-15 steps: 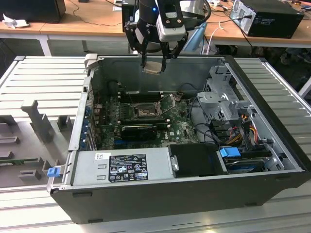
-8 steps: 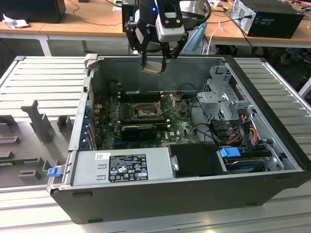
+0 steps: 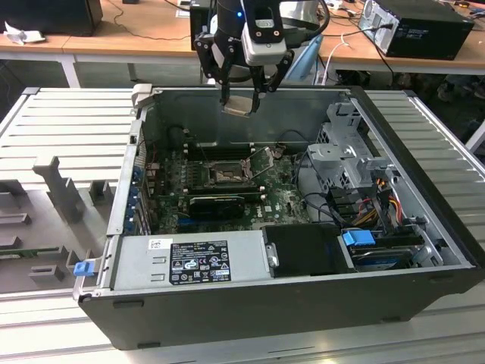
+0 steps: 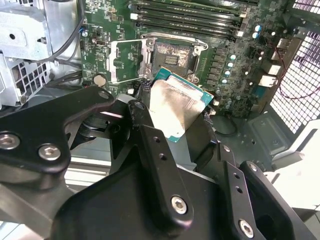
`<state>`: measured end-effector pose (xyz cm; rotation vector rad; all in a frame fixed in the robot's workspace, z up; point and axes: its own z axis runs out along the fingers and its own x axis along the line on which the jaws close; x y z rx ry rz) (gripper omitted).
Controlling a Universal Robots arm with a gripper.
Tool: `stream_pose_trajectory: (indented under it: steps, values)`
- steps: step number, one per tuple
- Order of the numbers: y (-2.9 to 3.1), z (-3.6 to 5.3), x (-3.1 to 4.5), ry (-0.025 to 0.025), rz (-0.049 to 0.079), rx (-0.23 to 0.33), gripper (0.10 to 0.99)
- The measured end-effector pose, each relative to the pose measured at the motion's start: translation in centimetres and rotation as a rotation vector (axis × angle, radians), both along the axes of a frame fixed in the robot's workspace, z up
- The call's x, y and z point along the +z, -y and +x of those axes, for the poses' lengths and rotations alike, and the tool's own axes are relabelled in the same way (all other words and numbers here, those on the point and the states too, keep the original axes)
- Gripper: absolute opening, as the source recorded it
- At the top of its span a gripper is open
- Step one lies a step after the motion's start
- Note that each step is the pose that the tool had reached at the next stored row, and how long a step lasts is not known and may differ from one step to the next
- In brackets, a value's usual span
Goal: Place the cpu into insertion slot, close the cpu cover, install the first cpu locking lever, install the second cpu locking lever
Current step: 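Place the cpu into insertion slot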
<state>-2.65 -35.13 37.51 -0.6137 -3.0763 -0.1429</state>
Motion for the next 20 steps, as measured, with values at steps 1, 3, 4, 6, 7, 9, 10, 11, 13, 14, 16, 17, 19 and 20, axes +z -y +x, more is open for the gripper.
stream_pose_trajectory:
  steps: [1,3,4,6,7,9,10,11,13,14,16,17,19,20]
  values:
    - [0.00,0.00,0.00,0.0000,0.000,-0.003,0.529]
    - [0.00,0.00,0.00,0.0000,0.000,-0.011,0.529]
    - [0.00,0.00,0.00,0.0000,0.000,-0.014,0.529]
    - [0.00,0.00,0.00,0.0000,0.000,-0.020,0.529]
    - [0.00,0.00,0.00,0.0000,0.000,-0.025,0.529]
    - [0.00,0.00,0.00,0.0000,0.000,-0.033,0.529]
    - [0.00,0.00,0.00,0.0000,0.000,-0.036,0.529]
    - [0.00,0.00,0.00,0.0000,0.000,-0.038,0.529]
    - [0.00,0.00,0.00,0.0001,0.000,-0.045,0.529]
    - [0.00,0.00,0.00,0.0000,0.000,-0.047,0.529]
    - [0.00,0.00,0.00,0.0000,0.000,-0.054,0.529]
    - [0.00,0.00,0.00,0.0000,0.000,-0.057,0.529]
    - [0.00,0.00,0.00,0.0000,0.000,-0.062,0.529]
    - [0.00,0.00,0.00,0.0000,0.000,-0.065,0.529]
